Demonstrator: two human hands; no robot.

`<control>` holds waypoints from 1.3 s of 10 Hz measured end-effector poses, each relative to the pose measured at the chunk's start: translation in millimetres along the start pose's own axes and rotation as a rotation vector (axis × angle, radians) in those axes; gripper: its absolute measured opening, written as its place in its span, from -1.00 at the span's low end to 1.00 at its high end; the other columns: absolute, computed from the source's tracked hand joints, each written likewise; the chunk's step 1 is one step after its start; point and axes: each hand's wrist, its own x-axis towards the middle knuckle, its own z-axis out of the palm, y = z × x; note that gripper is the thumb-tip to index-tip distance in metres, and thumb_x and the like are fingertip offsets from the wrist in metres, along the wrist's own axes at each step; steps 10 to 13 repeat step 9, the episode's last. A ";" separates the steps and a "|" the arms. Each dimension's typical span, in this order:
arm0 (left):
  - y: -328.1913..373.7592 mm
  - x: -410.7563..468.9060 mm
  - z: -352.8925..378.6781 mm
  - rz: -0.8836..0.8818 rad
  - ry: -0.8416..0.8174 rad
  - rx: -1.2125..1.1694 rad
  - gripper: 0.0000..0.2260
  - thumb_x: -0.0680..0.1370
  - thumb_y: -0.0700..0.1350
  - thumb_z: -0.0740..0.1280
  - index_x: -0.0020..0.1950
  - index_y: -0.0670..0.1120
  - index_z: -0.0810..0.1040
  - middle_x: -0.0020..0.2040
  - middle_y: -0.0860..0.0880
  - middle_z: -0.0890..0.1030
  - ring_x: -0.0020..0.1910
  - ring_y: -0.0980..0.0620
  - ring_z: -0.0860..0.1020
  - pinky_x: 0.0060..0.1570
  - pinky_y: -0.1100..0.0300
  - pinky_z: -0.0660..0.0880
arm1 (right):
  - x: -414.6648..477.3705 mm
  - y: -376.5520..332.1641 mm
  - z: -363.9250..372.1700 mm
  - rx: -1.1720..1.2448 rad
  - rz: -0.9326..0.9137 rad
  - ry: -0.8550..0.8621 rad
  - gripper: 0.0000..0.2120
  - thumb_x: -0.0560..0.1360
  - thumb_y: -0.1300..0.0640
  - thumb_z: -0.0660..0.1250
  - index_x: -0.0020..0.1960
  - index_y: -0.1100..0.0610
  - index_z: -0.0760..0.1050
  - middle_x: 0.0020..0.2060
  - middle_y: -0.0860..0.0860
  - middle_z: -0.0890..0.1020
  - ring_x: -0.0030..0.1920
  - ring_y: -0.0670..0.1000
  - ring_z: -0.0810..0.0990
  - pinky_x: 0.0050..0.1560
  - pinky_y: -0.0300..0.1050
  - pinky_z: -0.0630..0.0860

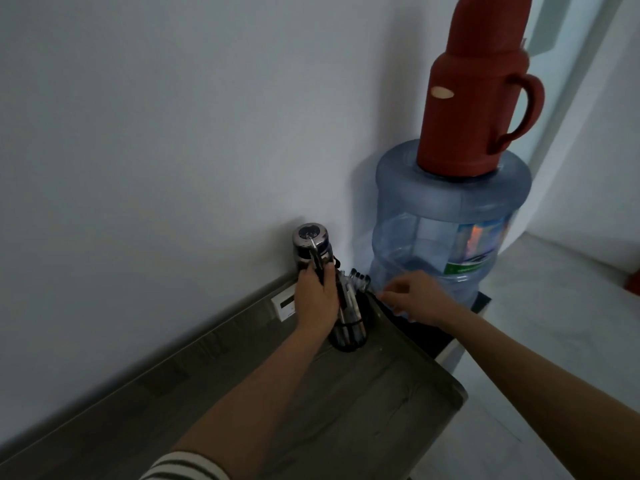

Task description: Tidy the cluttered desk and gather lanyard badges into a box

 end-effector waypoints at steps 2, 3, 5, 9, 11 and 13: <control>-8.4 5.5 -9.0 0.020 -0.091 -0.028 -0.94 0.53 -0.17 0.38 -0.02 -0.09 0.54 -0.14 0.00 0.61 -0.15 0.04 0.56 -0.11 0.13 0.53 | 5.8 8.6 2.6 0.019 0.058 -0.026 -0.85 0.51 0.00 0.40 -0.09 0.09 0.58 -0.30 0.08 0.68 -0.27 0.12 0.69 -0.33 -0.15 0.60; -10.0 12.6 -15.1 0.012 -0.043 -0.051 -0.98 0.53 -0.12 0.37 -0.08 -0.04 0.56 -0.25 -0.02 0.60 -0.26 0.01 0.57 -0.21 0.09 0.53 | 11.7 2.1 6.7 0.068 0.046 -0.050 -0.91 0.49 0.06 0.43 -0.07 0.06 0.56 -0.24 0.11 0.69 -0.24 0.10 0.69 -0.33 -0.12 0.61; -21.6 11.3 -17.8 0.122 -0.088 0.071 -0.89 0.54 -0.23 0.34 0.01 -0.11 0.65 -0.23 0.05 0.60 -0.27 0.07 0.58 -0.16 0.15 0.56 | 19.7 -7.1 28.7 0.169 0.103 -0.077 -0.75 0.50 0.21 0.41 0.14 0.25 0.50 -0.24 0.16 0.65 -0.32 0.05 0.65 -0.37 -0.18 0.58; -24.7 4.6 -41.2 -0.004 -0.128 -0.064 -0.87 0.61 -0.15 0.26 0.06 -0.05 0.60 -0.19 -0.05 0.60 -0.33 0.05 0.52 -0.44 0.23 0.47 | 13.1 -6.6 37.8 0.099 -0.043 0.102 -0.71 0.51 0.23 0.35 0.23 0.13 0.50 -0.13 0.06 0.64 -0.28 -0.06 0.57 -0.23 -0.05 0.57; -24.7 4.6 -41.2 -0.004 -0.128 -0.064 -0.87 0.61 -0.15 0.26 0.06 -0.05 0.60 -0.19 -0.05 0.60 -0.33 0.05 0.52 -0.44 0.23 0.47 | 13.1 -6.6 37.8 0.099 -0.043 0.102 -0.71 0.51 0.23 0.35 0.23 0.13 0.50 -0.13 0.06 0.64 -0.28 -0.06 0.57 -0.23 -0.05 0.57; -24.7 4.6 -41.2 -0.004 -0.128 -0.064 -0.87 0.61 -0.15 0.26 0.06 -0.05 0.60 -0.19 -0.05 0.60 -0.33 0.05 0.52 -0.44 0.23 0.47 | 13.1 -6.6 37.8 0.099 -0.043 0.102 -0.71 0.51 0.23 0.35 0.23 0.13 0.50 -0.13 0.06 0.64 -0.28 -0.06 0.57 -0.23 -0.05 0.57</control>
